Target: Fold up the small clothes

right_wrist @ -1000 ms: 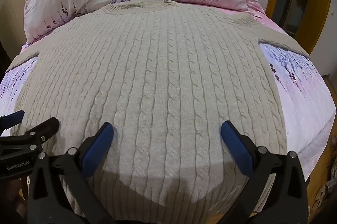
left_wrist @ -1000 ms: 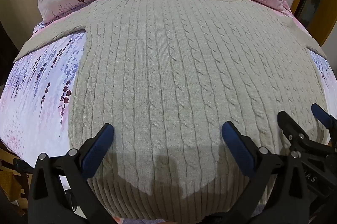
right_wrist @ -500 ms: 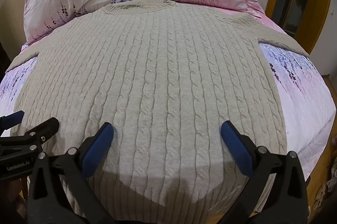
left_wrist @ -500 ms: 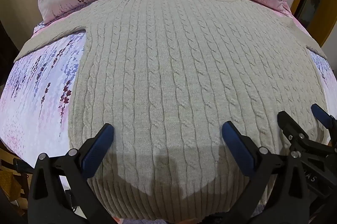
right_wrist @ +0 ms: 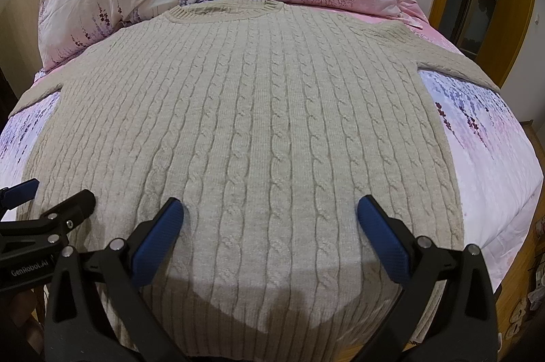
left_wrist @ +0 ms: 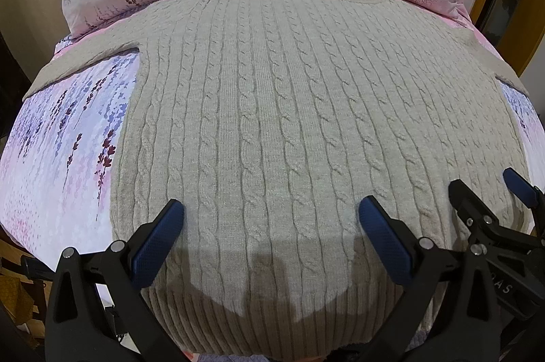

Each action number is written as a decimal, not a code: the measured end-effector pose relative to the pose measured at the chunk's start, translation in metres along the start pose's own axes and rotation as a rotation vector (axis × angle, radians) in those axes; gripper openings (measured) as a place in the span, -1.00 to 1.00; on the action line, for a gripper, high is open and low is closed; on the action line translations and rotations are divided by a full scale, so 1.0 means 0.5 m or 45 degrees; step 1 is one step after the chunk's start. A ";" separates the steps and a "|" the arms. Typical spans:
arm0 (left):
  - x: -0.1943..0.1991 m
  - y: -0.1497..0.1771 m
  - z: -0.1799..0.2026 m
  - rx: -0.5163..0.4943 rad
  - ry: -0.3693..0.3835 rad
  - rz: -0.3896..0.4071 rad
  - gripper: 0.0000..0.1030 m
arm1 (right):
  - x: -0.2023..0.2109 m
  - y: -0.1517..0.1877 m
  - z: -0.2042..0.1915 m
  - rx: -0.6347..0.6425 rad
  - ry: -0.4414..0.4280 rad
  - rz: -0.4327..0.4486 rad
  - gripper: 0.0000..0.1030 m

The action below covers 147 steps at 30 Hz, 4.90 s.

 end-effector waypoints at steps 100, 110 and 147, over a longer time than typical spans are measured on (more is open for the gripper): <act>0.044 -0.143 -0.014 0.084 0.392 0.409 0.97 | -0.182 -0.189 0.689 -1.277 -0.213 0.039 -0.28; 0.012 -0.156 -0.035 0.167 0.464 0.365 0.97 | -0.210 -0.171 0.699 -1.345 -0.253 0.118 -0.35; -0.013 -0.163 -0.084 0.379 0.634 0.326 0.97 | -0.180 -0.290 0.130 -0.472 -0.727 0.027 0.01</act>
Point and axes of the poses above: each gripper's, at about its wrist camera, not at the fingertips, and x roughly against the way its jaws point, z to its right, y to its underside, the point moved 7 cm from there along -x, roughly the way its jaws point, and after that the axes turned 5 degrees about x, right-handed, at the moved point
